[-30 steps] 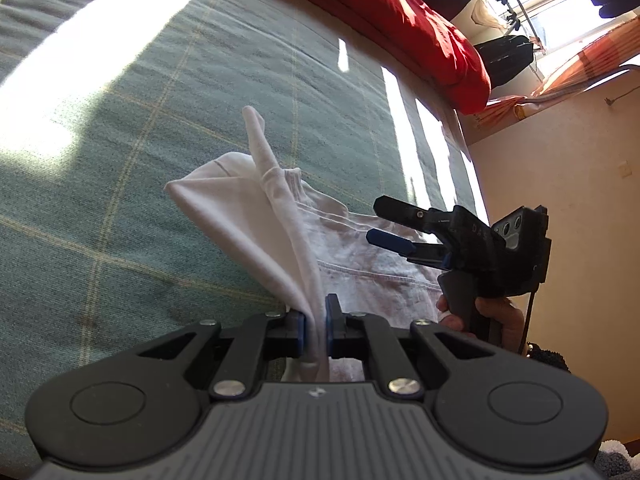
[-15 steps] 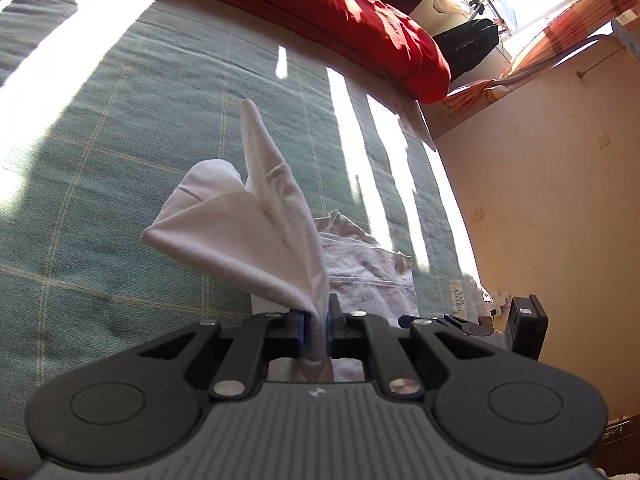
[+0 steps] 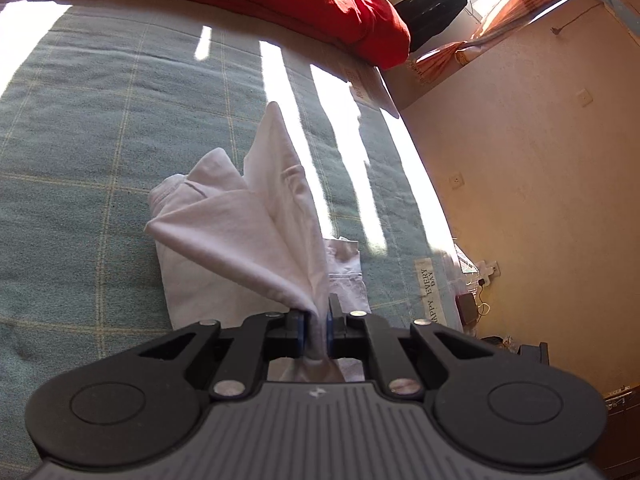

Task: Fold clothes
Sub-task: 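Fold the held edge over the shirt body with the left tool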

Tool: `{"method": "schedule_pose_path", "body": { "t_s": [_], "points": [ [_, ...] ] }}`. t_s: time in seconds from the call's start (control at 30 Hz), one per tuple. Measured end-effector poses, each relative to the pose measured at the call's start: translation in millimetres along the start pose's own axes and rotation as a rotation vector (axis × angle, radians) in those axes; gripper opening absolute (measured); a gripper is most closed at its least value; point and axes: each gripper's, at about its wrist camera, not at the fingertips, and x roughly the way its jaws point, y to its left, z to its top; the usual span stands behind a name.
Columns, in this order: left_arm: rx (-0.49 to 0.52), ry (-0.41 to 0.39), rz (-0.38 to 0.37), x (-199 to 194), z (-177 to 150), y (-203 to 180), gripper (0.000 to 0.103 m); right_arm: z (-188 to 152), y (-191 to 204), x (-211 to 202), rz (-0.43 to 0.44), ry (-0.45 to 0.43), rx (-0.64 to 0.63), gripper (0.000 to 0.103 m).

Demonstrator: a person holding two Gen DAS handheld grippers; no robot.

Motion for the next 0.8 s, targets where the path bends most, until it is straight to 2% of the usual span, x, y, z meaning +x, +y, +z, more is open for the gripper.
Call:
{"method": "schedule_pose_path", "body": {
  "t_s": [0.53, 0.8],
  "points": [
    [0.059, 0.120, -0.036, 87.9, 3.8, -54.9, 0.007, -27.8, -46.3, -33.5, -0.039, -0.062, 0.160, 0.103],
    [0.078, 0.197, -0.001, 141.9, 0.8, -69.1, 0.007, -39.4, -69.4, -40.8, -0.066, -0.075, 0.219, 0.103]
  ]
}}
